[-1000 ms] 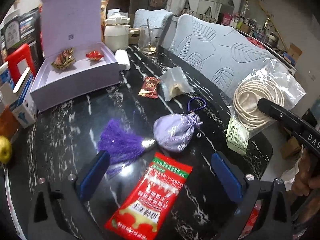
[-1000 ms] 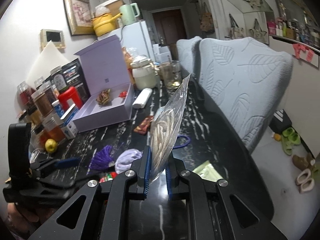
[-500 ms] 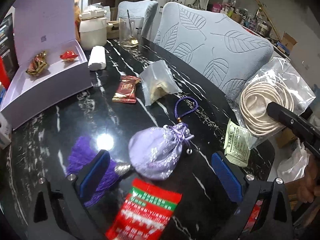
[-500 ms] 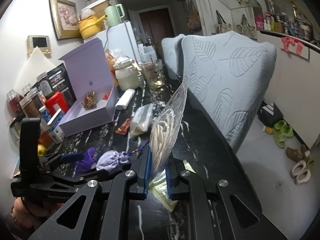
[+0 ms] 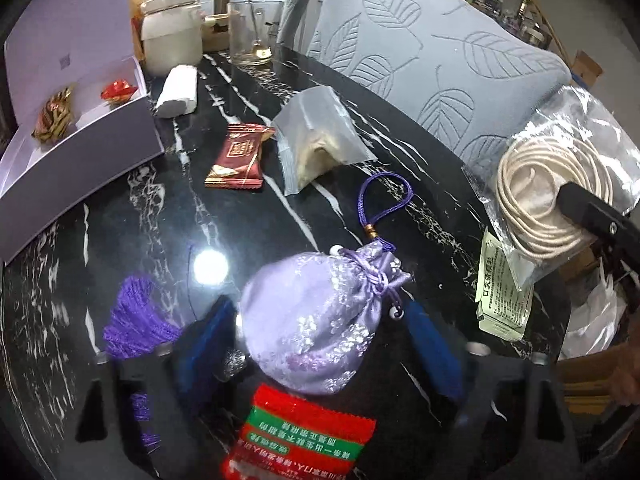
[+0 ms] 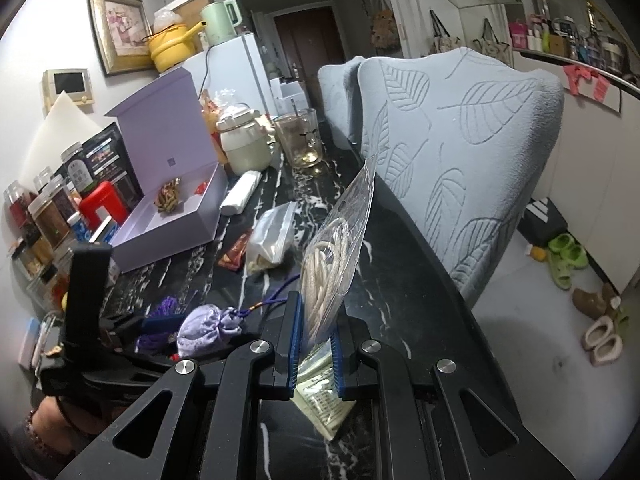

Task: Organize soft objects
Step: 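Grasp the lavender drawstring pouch with left tool while right tool holds the cord bag, then carry the pouch and cord bag up and over into the lavender gift box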

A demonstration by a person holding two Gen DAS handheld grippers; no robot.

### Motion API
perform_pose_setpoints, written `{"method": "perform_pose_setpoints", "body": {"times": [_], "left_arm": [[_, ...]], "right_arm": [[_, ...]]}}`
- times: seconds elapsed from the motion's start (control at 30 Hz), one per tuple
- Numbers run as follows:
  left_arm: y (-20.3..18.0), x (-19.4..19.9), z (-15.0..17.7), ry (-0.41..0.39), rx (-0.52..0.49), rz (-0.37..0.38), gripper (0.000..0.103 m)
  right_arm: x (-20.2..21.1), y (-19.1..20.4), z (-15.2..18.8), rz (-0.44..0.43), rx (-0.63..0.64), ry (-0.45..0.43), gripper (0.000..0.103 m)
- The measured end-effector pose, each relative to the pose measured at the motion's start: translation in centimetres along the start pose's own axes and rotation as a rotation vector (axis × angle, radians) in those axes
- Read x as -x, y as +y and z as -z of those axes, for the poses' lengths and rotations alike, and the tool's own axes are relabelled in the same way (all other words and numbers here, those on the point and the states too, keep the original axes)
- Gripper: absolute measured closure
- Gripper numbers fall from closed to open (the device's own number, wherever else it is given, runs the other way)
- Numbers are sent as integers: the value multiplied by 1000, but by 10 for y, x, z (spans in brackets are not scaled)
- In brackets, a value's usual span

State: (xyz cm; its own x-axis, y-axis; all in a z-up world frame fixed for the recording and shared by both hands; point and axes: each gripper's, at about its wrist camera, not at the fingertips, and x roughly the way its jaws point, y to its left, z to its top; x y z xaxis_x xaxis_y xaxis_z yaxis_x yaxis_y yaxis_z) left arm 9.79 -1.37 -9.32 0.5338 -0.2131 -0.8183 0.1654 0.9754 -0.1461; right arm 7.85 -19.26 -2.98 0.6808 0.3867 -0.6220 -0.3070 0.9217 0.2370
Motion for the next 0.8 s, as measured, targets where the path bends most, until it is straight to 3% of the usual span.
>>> {"method": "perform_pose_setpoints", "body": {"times": [0.03,0.17,0.5,0.8], "left_arm": [[-2,0,0,-5,-15,-21,38],[-2,2,0,-8,-16,-7,50],[1,39,4,-79,10,-5,51],[25,82,20,-144,79,-85,51]], "right_arm": [[0,-1,0,0,-2,1,90],[-1,-1,1,0,-7,2,90],[-1,10,4,-39,17,4,90],[1,45,9,-136,78,4,90]]}}
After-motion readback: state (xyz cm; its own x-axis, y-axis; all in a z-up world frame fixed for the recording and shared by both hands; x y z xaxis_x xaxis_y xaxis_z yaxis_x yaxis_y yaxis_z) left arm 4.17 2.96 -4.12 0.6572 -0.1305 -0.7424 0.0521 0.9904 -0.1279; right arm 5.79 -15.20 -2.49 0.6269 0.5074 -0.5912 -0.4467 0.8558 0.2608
